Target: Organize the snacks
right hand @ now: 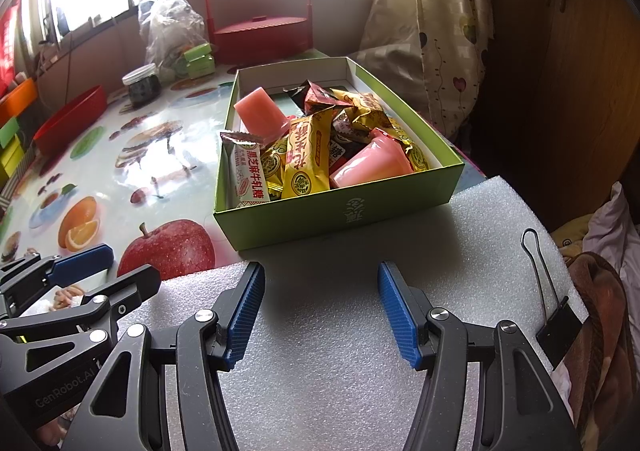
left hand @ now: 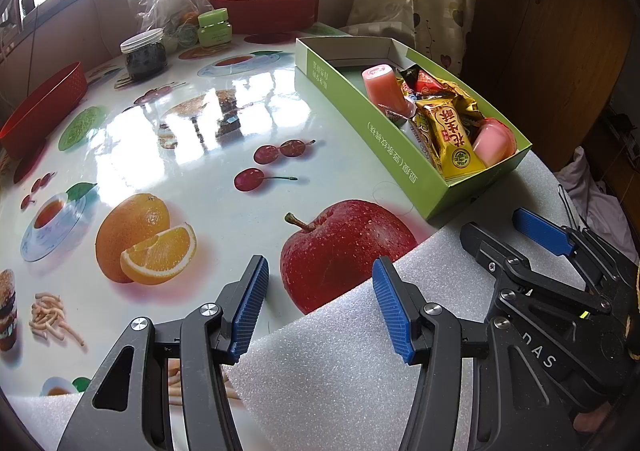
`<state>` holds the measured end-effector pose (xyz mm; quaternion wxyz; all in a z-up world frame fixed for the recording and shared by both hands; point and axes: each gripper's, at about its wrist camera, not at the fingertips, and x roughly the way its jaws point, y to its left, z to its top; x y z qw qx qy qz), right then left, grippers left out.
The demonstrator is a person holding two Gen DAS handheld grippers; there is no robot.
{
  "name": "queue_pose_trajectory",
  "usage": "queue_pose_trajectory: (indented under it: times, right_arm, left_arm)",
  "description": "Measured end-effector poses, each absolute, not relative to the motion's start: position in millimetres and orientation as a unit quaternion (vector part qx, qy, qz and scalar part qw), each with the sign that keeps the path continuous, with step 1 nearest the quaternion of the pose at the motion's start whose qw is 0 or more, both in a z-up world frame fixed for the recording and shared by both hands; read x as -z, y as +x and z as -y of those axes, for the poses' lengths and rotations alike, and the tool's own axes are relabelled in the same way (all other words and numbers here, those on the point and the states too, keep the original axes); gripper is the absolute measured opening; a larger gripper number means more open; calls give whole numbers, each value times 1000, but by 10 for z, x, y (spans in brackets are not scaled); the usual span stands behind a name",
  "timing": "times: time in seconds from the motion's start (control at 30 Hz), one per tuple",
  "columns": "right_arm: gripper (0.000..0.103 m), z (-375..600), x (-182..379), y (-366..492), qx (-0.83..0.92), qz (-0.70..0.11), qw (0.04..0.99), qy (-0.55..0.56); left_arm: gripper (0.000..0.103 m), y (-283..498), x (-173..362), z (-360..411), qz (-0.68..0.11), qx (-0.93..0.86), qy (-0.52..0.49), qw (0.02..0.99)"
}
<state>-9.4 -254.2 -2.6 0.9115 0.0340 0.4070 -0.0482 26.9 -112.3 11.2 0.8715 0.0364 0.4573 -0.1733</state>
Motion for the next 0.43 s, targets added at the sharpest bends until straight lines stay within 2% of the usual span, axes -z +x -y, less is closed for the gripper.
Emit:
queue_pose_trajectory:
  times: [0.43]
  right_arm:
    - [59,2538,29,-97,48,-407,912,33]
  left_arm:
    - [55,268,-120,1121,-457,174,36,871]
